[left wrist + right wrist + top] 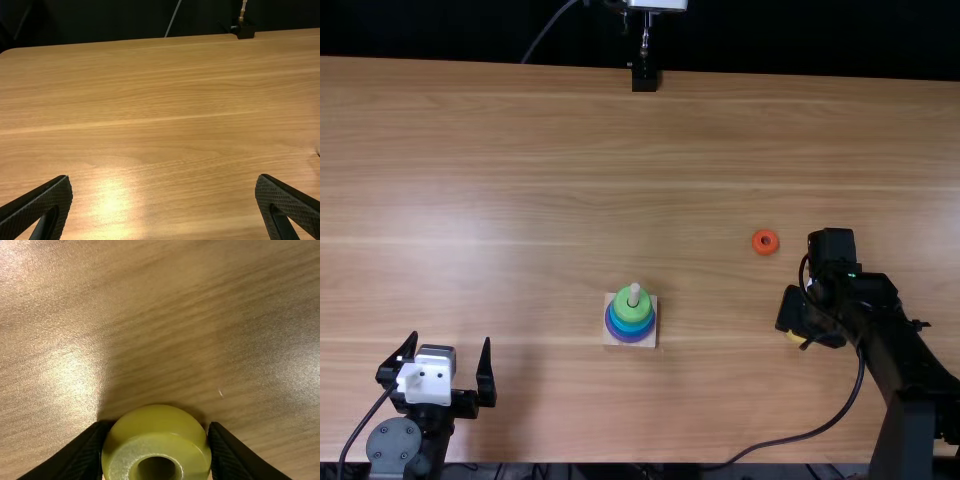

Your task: Build the Hanoi tower: stack the rings onto the peg from bottom to top in this color order: purple, dark blue, light blue, dark green, light green, yellow, orange.

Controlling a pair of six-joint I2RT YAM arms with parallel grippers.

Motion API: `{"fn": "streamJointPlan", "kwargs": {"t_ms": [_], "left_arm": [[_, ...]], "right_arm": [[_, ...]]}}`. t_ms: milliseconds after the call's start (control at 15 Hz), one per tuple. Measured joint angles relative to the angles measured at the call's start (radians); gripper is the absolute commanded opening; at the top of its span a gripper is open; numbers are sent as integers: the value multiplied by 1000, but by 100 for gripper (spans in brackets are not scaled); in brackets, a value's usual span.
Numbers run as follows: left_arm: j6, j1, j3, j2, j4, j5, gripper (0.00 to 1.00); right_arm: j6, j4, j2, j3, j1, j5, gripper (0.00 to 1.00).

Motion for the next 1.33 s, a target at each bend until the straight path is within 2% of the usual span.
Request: {"fn": "streamJointPlan", "kwargs": {"t_ms": [267,400,533,800,1067,1333], "left_arm": [[0,0,0,0,0,0,100],[0,0,0,0,0,0,100],[0,0,0,0,0,0,100],[1,0,0,0,0,0,100],[0,0,0,0,0,0,100],[0,0,0,0,0,0,100]], "right_arm": [[-4,-4,-5,1,1,25,8],[-11,-41,-51,14,22,44,8],[-19,-178,-124,84,100,52,8],[-37,-404,-146,210,271,53,8],[-40,-524,-180,390,447,53,8],[-39,-527,-180,518,562,53,8]]}}
